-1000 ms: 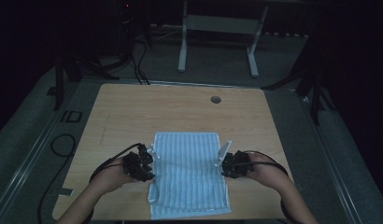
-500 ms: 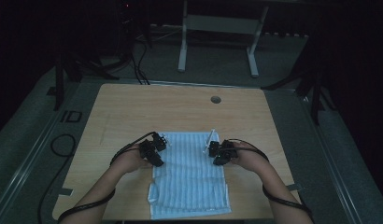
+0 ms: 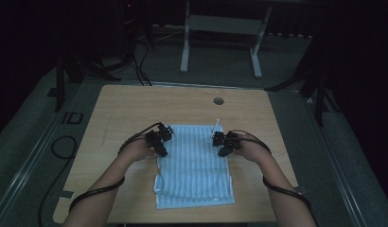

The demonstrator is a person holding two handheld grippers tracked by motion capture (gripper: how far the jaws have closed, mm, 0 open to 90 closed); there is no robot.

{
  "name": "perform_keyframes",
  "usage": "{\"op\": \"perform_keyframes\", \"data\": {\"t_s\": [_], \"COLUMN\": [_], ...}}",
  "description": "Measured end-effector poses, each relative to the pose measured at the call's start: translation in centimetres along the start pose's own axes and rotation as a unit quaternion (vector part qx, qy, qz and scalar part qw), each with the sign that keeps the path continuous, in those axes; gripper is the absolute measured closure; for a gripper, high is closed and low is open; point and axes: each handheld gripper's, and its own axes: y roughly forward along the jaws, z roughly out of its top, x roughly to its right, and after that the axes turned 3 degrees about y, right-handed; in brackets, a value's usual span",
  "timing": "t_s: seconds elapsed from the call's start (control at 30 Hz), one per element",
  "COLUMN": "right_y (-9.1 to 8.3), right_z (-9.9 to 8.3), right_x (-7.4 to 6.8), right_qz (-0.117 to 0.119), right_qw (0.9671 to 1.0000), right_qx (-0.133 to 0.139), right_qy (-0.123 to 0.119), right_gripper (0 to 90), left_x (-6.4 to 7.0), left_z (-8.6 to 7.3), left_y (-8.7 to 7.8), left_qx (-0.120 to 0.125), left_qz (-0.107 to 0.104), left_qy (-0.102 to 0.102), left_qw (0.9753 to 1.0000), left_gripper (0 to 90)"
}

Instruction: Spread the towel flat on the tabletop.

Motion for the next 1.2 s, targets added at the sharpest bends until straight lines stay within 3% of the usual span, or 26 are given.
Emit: {"op": "perform_keyframes", "data": {"t_s": [0.13, 0.4, 0.63, 0.83, 0.93, 1.03, 1.07, 1.2], "right_y": [0.0, 0.1, -0.1, -2.4, -3.8, -4.7, -4.8, -4.6], "right_z": [0.2, 0.4, 0.3, -1.0, -2.3, -3.5, -4.0, -5.3], "right_x": [1.1, 2.6, 2.6, 0.5, -1.3, -3.4, -4.4, -7.5], "right_qz": [0.008, 0.001, 0.000, -0.013, -0.015, -0.004, -0.007, 0.010], "right_qw": [0.9999, 0.9996, 0.9995, 0.9998, 0.9993, 0.9984, 0.9977, 0.9957], "right_qx": [-0.005, -0.007, -0.002, 0.018, 0.029, 0.044, 0.048, 0.052], "right_qy": [0.011, 0.029, 0.030, 0.003, -0.015, -0.035, -0.047, -0.076], "right_gripper": [89.8, 89.8, 84.7, 83.2, 81.0, 76.8, 74.1, 70.8], "left_x": [-0.8, -1.7, -1.7, 0.5, 2.5, 4.8, 5.6, 8.3], "left_z": [0.9, 2.2, 2.2, 0.8, -0.5, -1.9, -2.3, -3.6], "left_y": [0.2, 0.4, 0.2, -2.6, -4.1, -5.2, -5.4, -5.6], "left_qx": [-0.010, -0.018, -0.015, 0.020, 0.039, 0.060, 0.058, 0.055], "left_qz": [0.004, 0.005, 0.002, -0.005, -0.007, -0.022, -0.023, -0.031], "left_qy": [0.000, -0.005, -0.009, 0.021, 0.039, 0.069, 0.085, 0.116], "left_qw": [0.9999, 0.9998, 0.9998, 0.9996, 0.9985, 0.9956, 0.9944, 0.9912], "left_gripper": [66.5, 66.4, 63.8, 61.7, 61.7, 60.8, 60.8, 59.5]}}
